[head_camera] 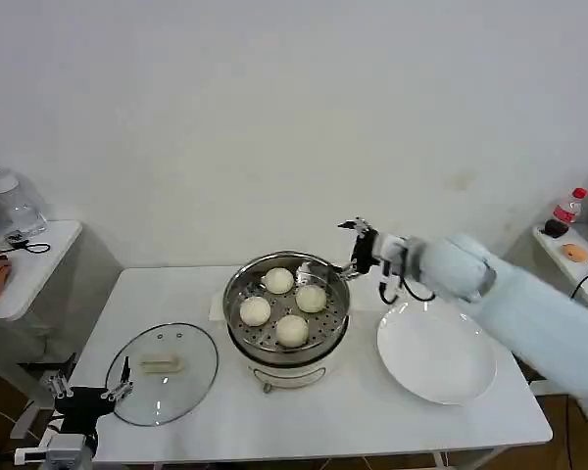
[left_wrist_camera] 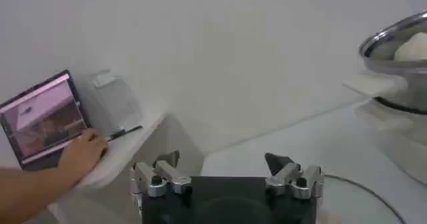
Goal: Take steamed baozi put them in steamer then cover it.
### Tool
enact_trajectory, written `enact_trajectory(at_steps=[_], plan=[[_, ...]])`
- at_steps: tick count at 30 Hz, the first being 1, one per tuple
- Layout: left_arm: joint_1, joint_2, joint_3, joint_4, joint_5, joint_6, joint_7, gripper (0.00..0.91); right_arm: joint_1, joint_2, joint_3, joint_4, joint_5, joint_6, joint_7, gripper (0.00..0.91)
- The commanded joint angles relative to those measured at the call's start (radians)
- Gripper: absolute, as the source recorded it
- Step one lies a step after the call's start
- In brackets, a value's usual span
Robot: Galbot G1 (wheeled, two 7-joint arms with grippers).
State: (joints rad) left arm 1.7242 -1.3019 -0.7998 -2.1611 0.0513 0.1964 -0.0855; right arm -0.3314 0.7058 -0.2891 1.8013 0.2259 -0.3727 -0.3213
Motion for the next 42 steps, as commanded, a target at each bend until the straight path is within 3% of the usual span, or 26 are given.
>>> enact_trajectory(at_steps=[1,2,5,10,12,19,29,42], plan=[[-0.002,-0.010,0.021,0.061,0.124,-0.078,-0.011,0.907,-0.888,0.246,0.941,0.123,-0.185,0.311,0.223,0.907],[-0.001,-0.011,0.024,0.071,0.150,-0.089,-0.010,0.907,-0.942,0.339,1.041,0.119,-0.183,0.343,0.203,0.907],[0.005,-0.010,0.029,0.092,0.259,-0.121,-0.015,0.907,-1.025,0.496,1.154,0.119,-0.177,0.398,0.147,0.907],[0.011,-0.003,0.018,0.144,0.584,-0.193,-0.057,0.907,-1.179,0.621,1.240,0.147,-0.107,0.435,0.079,0.907],[0.011,0.002,0.006,0.178,0.773,-0.231,-0.070,0.907,-1.242,0.633,1.242,0.169,-0.055,0.427,0.045,0.907],[-0.023,0.055,0.023,0.265,1.059,-0.281,-0.081,0.907,-1.271,0.652,1.276,0.173,-0.070,0.422,0.040,0.907],[-0.099,0.115,0.144,0.346,1.137,-0.265,-0.039,0.907,-1.282,0.691,1.269,0.207,-0.101,0.414,0.043,0.907],[-0.177,0.139,0.192,0.402,1.132,-0.252,-0.010,0.907,-1.319,0.721,1.261,0.248,-0.099,0.413,0.045,0.907]])
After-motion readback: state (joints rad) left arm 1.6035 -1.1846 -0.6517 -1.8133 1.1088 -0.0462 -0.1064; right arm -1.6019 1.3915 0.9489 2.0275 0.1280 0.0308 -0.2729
